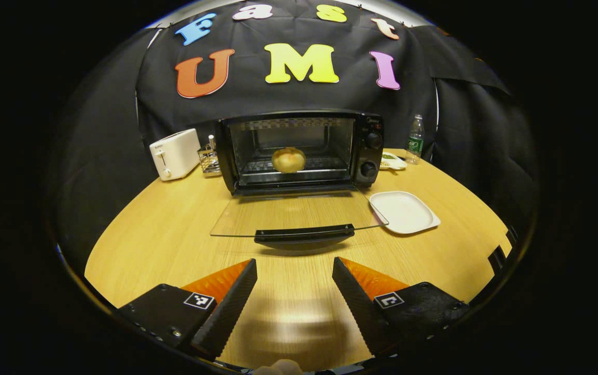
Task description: Open the electric oven with the left hand, put the food in, and close the electric oven.
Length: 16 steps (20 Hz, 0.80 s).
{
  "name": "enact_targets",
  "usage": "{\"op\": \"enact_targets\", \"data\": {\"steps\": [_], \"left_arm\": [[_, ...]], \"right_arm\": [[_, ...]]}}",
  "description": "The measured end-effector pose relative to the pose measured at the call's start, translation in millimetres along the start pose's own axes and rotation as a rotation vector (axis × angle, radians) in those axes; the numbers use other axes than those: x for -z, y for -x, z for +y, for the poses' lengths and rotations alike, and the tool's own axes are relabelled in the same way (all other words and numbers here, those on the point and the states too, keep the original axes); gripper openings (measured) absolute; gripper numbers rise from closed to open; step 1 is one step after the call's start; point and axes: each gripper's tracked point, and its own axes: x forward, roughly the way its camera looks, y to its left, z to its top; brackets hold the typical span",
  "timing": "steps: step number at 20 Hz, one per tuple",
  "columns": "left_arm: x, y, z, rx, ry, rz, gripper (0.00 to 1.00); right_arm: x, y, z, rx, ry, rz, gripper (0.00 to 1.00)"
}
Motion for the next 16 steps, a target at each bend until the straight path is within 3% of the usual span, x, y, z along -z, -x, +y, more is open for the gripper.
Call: {"op": "enact_targets", "data": {"steps": [2,3,9,11,12,16], "left_arm": [[7.7,-15.7,-3.4,0.004,0.009,0.029,0.95],[11.0,-22.3,-2.7,-0.003,0.023,0.045,0.95],[15.3,-53.4,0.2,-0.017,0.014,0.087,0.96],[17.5,-58.5,0.3,-0.015,0.014,0.095,0.96],[17.6,-59.9,-1.7,-0.009,0.009,0.097,0.96],[20.1,-65.0,-1.9,-0.012,0.008,0.11,0.96]], "right_arm": [[1.3,-2.0,-4.8,0.007,0.006,0.008,0.96],[3.4,-3.1,-5.7,0.009,0.004,0.016,1.0],[9.5,-14.4,-20.3,0.031,-0.003,0.039,0.96],[15.7,-17.9,-22.6,0.034,-0.017,0.06,0.96],[16.6,-19.8,-24.2,0.035,-0.02,0.065,1.0],[18.9,-25.4,-31.1,0.048,-0.021,0.071,0.96]]}}
